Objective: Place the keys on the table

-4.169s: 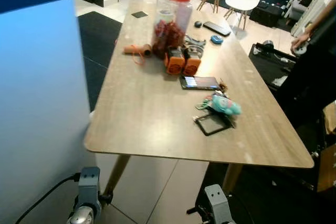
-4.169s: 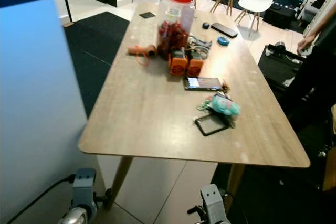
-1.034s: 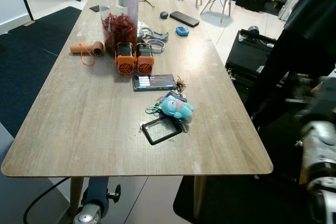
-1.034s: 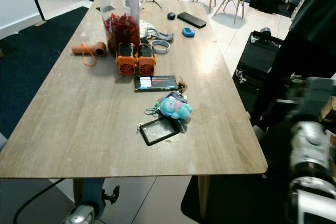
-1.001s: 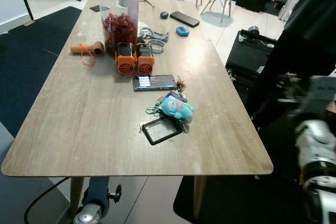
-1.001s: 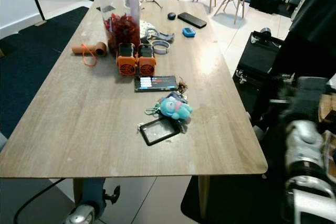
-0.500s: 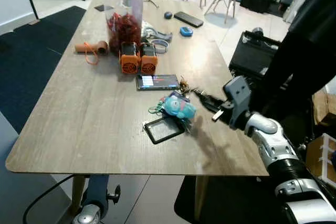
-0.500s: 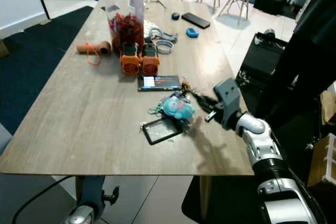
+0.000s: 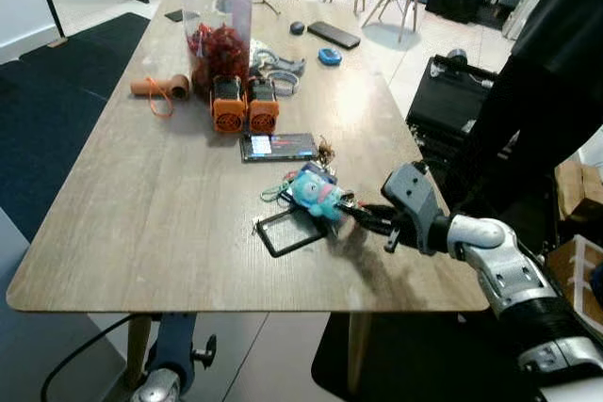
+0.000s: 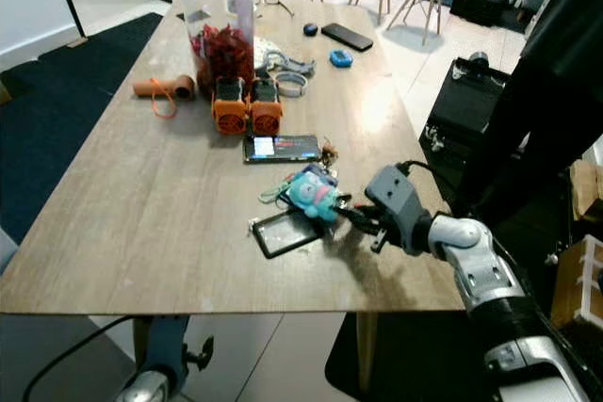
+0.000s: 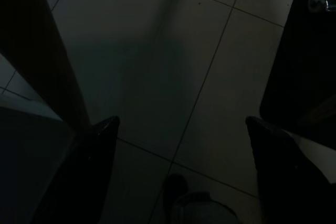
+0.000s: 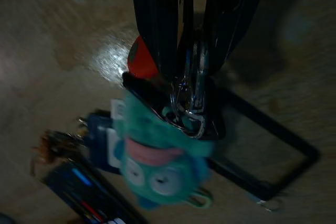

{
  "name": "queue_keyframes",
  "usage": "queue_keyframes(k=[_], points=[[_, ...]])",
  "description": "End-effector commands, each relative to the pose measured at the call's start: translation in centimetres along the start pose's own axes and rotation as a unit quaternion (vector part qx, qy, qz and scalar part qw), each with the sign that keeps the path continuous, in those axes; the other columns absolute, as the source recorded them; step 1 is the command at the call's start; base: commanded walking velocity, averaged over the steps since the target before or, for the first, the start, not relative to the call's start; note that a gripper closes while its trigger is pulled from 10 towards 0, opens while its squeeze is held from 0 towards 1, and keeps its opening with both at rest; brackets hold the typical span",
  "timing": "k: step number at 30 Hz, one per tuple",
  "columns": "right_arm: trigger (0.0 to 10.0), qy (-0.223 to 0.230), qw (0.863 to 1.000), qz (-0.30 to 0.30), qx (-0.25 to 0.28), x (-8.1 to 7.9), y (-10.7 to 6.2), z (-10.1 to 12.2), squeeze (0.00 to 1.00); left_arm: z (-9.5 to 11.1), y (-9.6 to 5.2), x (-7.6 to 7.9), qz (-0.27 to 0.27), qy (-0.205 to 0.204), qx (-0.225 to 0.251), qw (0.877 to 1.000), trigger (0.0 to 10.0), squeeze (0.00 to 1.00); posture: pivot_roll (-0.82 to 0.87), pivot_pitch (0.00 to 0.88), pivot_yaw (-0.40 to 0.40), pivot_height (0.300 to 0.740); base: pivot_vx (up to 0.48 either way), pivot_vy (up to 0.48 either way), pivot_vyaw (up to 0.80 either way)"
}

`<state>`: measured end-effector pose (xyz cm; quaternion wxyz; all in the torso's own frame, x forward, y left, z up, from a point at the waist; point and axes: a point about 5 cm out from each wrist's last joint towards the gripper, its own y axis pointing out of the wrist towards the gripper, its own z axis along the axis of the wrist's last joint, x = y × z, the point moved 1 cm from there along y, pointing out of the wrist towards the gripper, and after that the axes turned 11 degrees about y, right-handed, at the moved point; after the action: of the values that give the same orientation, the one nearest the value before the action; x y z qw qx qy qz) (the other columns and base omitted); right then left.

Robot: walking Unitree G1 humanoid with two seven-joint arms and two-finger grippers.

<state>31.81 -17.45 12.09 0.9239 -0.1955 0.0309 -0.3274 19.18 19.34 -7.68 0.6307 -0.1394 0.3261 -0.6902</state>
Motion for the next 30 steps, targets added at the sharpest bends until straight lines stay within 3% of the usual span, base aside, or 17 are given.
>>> queue_keyframes(k=[1,5,6,7,8,9,10,12,16,20,21,22,23,24,26,28,30], points=[[10.0,0.001,1.000,-0.001,-0.003,0.1,-0.3,0.1,0.00,-0.1,-0.1,0.0,-0.004,0.006,0.000,1.000,10.0,0.00,0.09,0.007,-0.121,0.740,0.000,0.000,0.00],[10.0,0.007,1.000,0.000,-0.001,0.1,-0.4,0.1,0.00,-0.1,-0.1,0.0,-0.003,0.006,-0.001,1.000,10.0,0.00,0.09,0.008,-0.120,0.740,0.000,0.000,0.00],[10.0,0.010,1.000,0.004,-0.003,0.0,-0.4,0.1,0.08,-0.1,0.0,0.0,-0.003,0.006,-0.001,1.000,10.0,0.00,0.09,0.008,-0.120,0.740,0.000,0.000,0.00],[10.0,0.020,1.000,0.003,-0.001,0.0,-0.4,0.1,0.65,0.0,0.0,0.0,-0.003,0.006,0.000,1.000,10.0,0.00,0.09,0.006,-0.121,0.740,0.000,0.000,0.00],[10.0,0.029,1.000,-0.005,0.003,0.0,-0.5,0.2,0.77,0.0,0.0,0.0,-0.003,0.006,-0.001,1.000,10.0,0.00,0.09,0.006,-0.121,0.740,0.000,0.000,0.00],[10.0,0.029,1.000,-0.005,0.003,0.0,-0.5,0.2,0.77,0.0,0.0,0.0,-0.003,0.006,-0.001,1.000,10.0,0.00,0.09,0.006,-0.121,0.740,0.000,0.000,0.00],[10.0,0.035,0.999,-0.013,0.007,0.2,-0.5,0.3,0.98,0.0,0.0,0.0,-0.004,0.006,-0.001,1.000,10.0,0.00,0.09,0.004,-0.121,0.740,0.000,0.000,0.00],[10.0,0.040,0.999,-0.020,0.009,0.3,-0.6,0.3,1.00,0.0,0.0,0.0,-0.004,0.007,-0.001,1.000,10.0,0.00,0.09,0.004,-0.121,0.740,0.000,0.000,0.00],[10.0,0.043,0.998,-0.035,0.016,0.6,-0.8,0.6,1.00,0.1,0.1,0.1,-0.006,0.008,-0.001,1.000,10.0,0.00,0.09,0.000,-0.119,0.740,0.000,0.000,0.00],[10.0,0.011,0.991,-0.123,0.047,2.4,-1.3,1.4,1.00,0.1,0.1,0.1,-0.008,0.011,-0.001,1.000,10.0,0.00,0.08,0.000,-0.117,0.740,0.000,0.000,0.00],[10.0,0.016,0.984,-0.159,0.071,3.3,-1.7,1.9,0.61,0.1,0.1,0.0,-0.008,0.011,-0.001,1.000,10.0,0.00,0.08,0.000,-0.118,0.740,0.000,0.000,0.00],[10.0,0.022,0.973,-0.206,0.103,4.4,-2.3,2.5,0.00,0.1,0.1,0.1,-0.008,0.012,-0.001,1.000,10.0,0.00,0.08,0.000,-0.119,0.740,0.000,0.000,0.00],[10.0,0.046,0.938,-0.297,0.173,6.4,-4.3,3.5,0.00,0.2,0.1,0.1,-0.008,0.012,-0.001,1.000,10.0,0.00,0.08,0.000,-0.118,0.740,0.000,0.000,0.00],[10.0,0.046,0.938,-0.297,0.173,6.4,-4.3,3.5,0.00,0.2,0.1,0.1,-0.008,0.012,-0.001,1.000,10.0,0.00,0.08,0.000,-0.118,0.740,0.000,0.000,0.00],[10.0,0.063,0.918,-0.334,0.206,7.2,-5.4,3.8,0.00,0.2,0.1,0.1,-0.008,0.011,-0.001,1.000,10.0,0.00,0.07,0.000,-0.117,0.740,0.000,0.000,0.00],[10.0,0.118,0.866,-0.412,0.258,8.6,-8.3,2.9,0.00,0.1,0.1,0.1,-0.010,0.013,-0.002,1.000,10.0,0.00,0.07,0.000,-0.114,0.740,0.000,0.000,0.00],[10.0,0.188,0.793,-0.504,0.286,9.9,-11.9,0.1,0.00,-0.1,0.0,0.1,-0.012,0.015,-0.003,1.000,10.0,0.00,0.07,0.000,-0.115,0.740,0.000,0.000,0.00]])
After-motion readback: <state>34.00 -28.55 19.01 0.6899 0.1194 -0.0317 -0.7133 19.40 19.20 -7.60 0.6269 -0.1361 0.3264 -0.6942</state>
